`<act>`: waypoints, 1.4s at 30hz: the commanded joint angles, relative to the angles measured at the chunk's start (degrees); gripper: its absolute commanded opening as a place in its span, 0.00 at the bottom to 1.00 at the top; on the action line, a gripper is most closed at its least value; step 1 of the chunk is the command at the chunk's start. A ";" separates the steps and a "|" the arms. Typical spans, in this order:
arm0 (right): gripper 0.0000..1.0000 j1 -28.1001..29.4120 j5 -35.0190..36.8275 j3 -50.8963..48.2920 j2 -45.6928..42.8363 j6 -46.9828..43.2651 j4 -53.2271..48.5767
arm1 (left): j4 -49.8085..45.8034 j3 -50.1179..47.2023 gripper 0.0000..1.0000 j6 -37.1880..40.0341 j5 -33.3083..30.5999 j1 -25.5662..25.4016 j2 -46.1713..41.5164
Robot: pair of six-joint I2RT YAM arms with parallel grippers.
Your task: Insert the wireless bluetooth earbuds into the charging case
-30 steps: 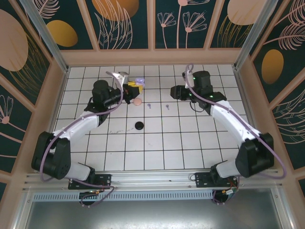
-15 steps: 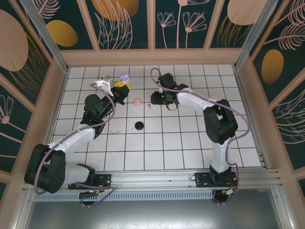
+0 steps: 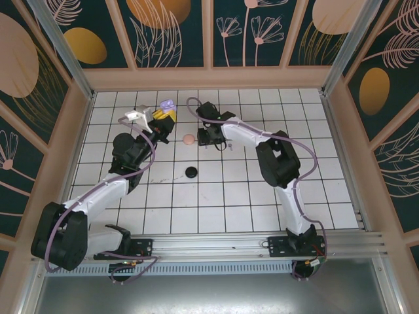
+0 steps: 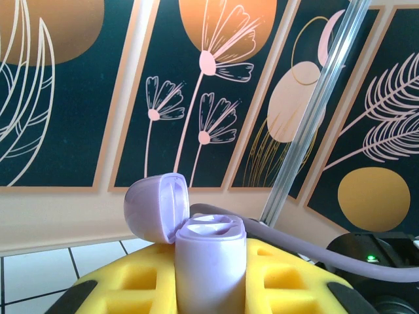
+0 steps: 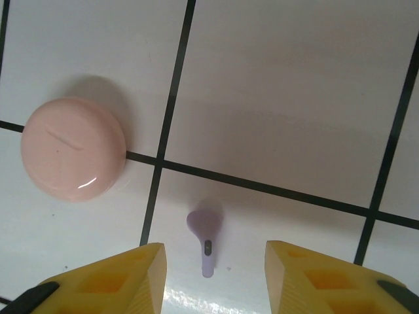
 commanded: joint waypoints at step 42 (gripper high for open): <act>0.24 2.04 3.21 7.72 8.69 -0.96 -3.82 | 4.69 -0.86 0.00 -2.92 0.61 -0.06 -0.51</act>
